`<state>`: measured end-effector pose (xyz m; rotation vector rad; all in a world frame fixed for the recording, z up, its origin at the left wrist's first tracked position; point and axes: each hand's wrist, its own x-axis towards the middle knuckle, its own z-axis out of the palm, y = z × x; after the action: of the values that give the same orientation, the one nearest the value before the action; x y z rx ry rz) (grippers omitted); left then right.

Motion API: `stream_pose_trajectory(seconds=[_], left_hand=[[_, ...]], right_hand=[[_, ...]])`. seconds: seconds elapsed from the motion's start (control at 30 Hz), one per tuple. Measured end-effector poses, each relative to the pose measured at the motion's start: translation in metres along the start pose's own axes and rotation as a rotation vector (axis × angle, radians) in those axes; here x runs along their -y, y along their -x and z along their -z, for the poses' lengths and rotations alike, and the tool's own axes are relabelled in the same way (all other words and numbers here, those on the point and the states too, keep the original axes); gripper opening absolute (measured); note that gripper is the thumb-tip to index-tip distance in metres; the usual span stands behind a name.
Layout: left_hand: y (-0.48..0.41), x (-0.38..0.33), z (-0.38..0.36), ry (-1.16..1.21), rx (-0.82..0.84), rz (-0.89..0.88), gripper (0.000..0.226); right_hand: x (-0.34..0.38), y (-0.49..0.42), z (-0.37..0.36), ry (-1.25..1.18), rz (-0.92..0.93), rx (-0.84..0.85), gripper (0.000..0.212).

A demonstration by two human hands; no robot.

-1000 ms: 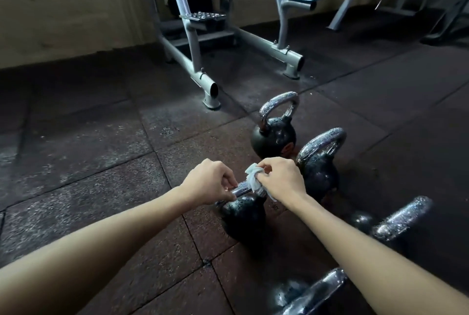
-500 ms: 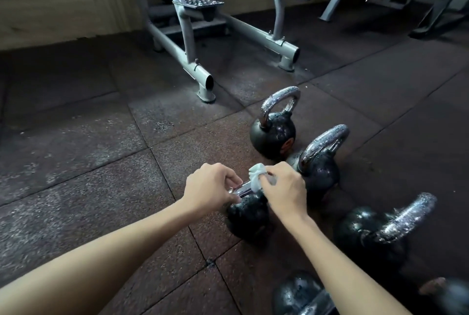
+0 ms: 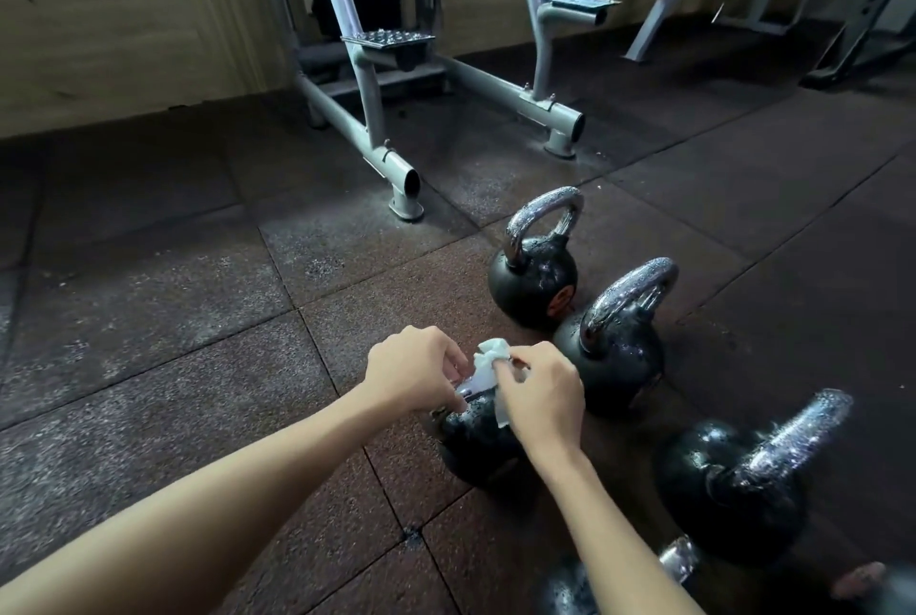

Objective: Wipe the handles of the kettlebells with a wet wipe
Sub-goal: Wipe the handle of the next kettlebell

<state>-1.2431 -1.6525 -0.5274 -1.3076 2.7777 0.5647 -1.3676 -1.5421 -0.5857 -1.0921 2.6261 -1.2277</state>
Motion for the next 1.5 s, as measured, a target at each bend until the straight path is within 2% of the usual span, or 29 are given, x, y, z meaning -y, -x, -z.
stream_pose_trajectory(seconds=[0.07,0.13,0.23,0.33,0.47,0.63,0.77,0.83,1.0,1.07,1.27,1.4,1.5], left_hand=[[-0.005,-0.007,-0.003,-0.066,-0.031,-0.042,0.060],[-0.007,-0.015,-0.009,-0.094,-0.054,-0.072,0.061],[-0.008,-0.022,-0.018,-0.136,-0.030,-0.087,0.044],[-0.007,-0.019,-0.020,-0.110,-0.015,-0.071,0.041],[-0.003,-0.013,-0.021,-0.142,-0.035,-0.081,0.033],[0.005,-0.001,-0.019,-0.144,-0.022,-0.086,0.028],[0.011,0.009,-0.017,-0.145,-0.034,-0.066,0.032],[0.015,0.013,-0.017,-0.145,-0.040,-0.059,0.032],[0.023,0.018,-0.014,-0.178,-0.037,-0.060,0.033],[0.026,0.021,-0.014,-0.173,-0.029,-0.054,0.036],[0.037,0.032,-0.014,-0.200,-0.023,-0.082,0.041],[0.046,0.039,-0.017,-0.202,-0.061,-0.108,0.039],[0.049,0.045,-0.019,-0.192,-0.067,-0.103,0.033]], right_hand=[[-0.008,-0.016,0.007,-0.089,-0.159,-0.041,0.014],[-0.011,-0.024,0.014,-0.171,-0.216,-0.031,0.009],[-0.011,-0.017,0.019,-0.227,-0.139,0.026,0.025],[-0.019,-0.016,0.020,-0.182,-0.027,0.115,0.036],[-0.020,-0.023,0.025,-0.125,0.106,0.211,0.036],[-0.017,-0.024,0.025,-0.082,0.028,0.164,0.026],[-0.003,-0.001,0.019,0.086,0.215,0.171,0.033],[0.005,0.009,0.017,0.120,0.252,0.178,0.036],[0.008,0.005,0.012,-0.093,0.089,0.099,0.032],[0.007,0.002,0.011,-0.167,0.026,0.089,0.037],[0.010,0.010,0.005,-0.116,0.059,0.107,0.027],[-0.006,0.000,0.011,-0.161,-0.074,0.103,0.022],[0.003,0.010,0.007,-0.187,-0.002,0.137,0.023]])
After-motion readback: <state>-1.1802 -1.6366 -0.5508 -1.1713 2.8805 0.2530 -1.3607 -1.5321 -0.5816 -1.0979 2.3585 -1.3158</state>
